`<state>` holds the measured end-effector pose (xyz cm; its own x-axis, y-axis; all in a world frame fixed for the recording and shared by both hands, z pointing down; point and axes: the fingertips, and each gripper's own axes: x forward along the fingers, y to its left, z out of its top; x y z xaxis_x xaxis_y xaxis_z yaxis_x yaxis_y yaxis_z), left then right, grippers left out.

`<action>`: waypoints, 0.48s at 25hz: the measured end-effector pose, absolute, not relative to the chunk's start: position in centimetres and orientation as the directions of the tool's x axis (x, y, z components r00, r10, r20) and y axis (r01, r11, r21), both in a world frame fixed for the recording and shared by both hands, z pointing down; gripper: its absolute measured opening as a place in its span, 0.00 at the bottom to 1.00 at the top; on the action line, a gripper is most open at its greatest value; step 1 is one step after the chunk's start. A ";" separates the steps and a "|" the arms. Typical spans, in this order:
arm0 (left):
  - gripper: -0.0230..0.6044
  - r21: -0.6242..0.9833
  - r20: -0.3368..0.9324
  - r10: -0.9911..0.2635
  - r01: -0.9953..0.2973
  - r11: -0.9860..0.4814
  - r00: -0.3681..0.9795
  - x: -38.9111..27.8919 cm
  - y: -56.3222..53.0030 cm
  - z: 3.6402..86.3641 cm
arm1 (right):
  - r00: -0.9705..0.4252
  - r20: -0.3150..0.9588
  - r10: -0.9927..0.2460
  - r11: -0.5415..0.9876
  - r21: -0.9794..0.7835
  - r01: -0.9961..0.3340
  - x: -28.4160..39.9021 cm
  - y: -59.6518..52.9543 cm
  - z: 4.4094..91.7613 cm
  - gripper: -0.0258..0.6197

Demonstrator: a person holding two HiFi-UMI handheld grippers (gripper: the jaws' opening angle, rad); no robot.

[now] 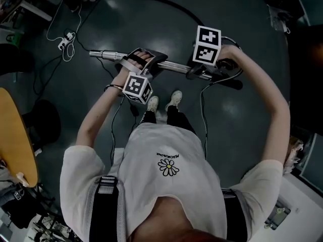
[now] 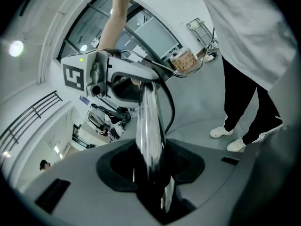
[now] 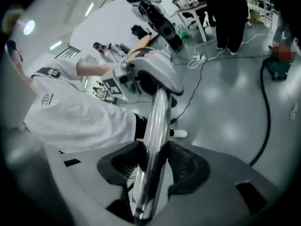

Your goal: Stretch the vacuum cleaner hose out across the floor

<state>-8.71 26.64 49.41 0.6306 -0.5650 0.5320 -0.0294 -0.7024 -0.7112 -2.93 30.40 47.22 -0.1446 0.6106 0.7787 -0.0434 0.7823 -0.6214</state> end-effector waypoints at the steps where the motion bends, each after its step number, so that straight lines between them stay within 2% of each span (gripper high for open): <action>1: 0.28 -0.716 0.529 -0.559 -0.017 -0.698 0.638 -8.7 26.8 49.3 | -0.160 0.775 0.611 0.780 -0.624 -0.047 -3.9 30.6 47.6 0.32; 5: 0.28 -0.724 0.536 -0.528 0.038 -0.688 0.659 -8.5 28.0 49.8 | -0.114 0.698 0.707 0.686 -0.716 -0.131 -4.3 32.6 49.2 0.32; 12: 0.29 -0.729 0.554 -0.476 0.121 -0.674 0.683 -7.3 29.1 50.1 | -0.289 0.614 0.735 0.591 -0.788 -0.171 -3.9 34.2 50.5 0.29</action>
<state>-7.29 29.07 50.06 0.6826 -0.4763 0.5542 0.1214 -0.6740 -0.7287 -3.90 34.20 50.46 -0.2890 0.7349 0.6135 -0.1708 0.5910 -0.7884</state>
